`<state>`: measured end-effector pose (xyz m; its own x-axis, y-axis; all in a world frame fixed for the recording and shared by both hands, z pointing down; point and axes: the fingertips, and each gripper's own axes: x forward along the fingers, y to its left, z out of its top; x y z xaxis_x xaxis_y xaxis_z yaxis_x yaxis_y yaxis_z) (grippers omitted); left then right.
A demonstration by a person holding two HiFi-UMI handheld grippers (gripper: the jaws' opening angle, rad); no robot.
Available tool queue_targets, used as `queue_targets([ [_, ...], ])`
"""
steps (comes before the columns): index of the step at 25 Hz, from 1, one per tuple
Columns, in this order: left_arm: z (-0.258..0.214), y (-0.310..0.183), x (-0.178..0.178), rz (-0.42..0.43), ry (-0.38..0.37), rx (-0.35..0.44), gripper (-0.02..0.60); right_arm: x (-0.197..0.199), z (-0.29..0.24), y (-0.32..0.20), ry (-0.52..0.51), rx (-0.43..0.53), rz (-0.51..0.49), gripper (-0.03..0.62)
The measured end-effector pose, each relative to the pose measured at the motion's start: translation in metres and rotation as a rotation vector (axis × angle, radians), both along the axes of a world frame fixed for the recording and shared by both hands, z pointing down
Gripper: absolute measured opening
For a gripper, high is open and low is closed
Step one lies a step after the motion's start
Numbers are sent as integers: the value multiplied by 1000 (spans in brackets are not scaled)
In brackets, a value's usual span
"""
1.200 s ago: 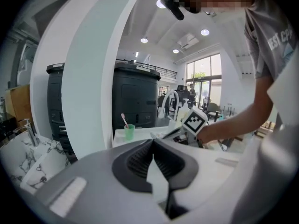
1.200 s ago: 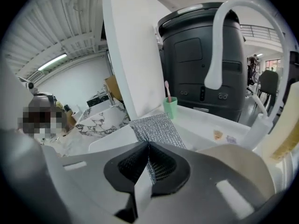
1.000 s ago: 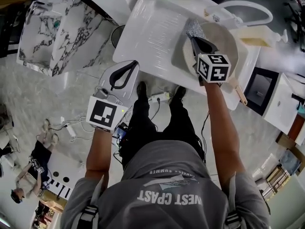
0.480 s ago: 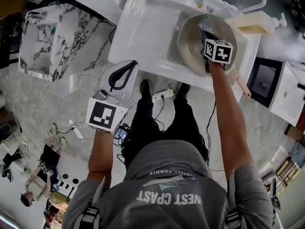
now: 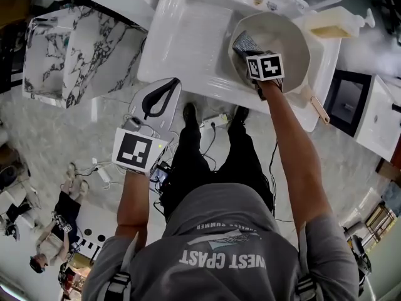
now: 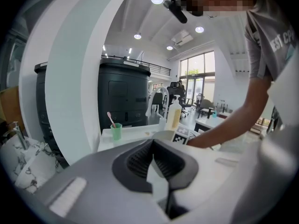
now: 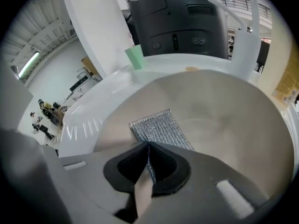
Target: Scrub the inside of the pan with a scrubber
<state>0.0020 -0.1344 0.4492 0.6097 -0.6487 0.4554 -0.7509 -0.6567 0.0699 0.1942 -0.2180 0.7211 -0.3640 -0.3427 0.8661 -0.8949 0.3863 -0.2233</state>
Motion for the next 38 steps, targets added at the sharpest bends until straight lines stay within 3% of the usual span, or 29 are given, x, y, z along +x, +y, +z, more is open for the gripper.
queue_targets([
  [4,-3,-3,2,4,12,23,2,8,2,28,65,-60,-99,14],
  [7,-5,-5,5,16,16,44,3,32,3,41,113,-96,-109,14],
  [15,-6,-9,9,22,16,38,3,109,4,26,208,-91,22,14],
  [20,-5,-9,10,16,20,48,3,125,4,-11,194,-52,103,14],
  [24,0,-7,3,4,15,34,2,107,-2,-43,162,-23,107,14],
  [30,6,0,-3,-15,10,-5,2,46,-10,-62,103,-5,34,14],
  [38,4,-3,-7,-14,17,30,3,-13,-6,-6,60,-35,-129,12],
])
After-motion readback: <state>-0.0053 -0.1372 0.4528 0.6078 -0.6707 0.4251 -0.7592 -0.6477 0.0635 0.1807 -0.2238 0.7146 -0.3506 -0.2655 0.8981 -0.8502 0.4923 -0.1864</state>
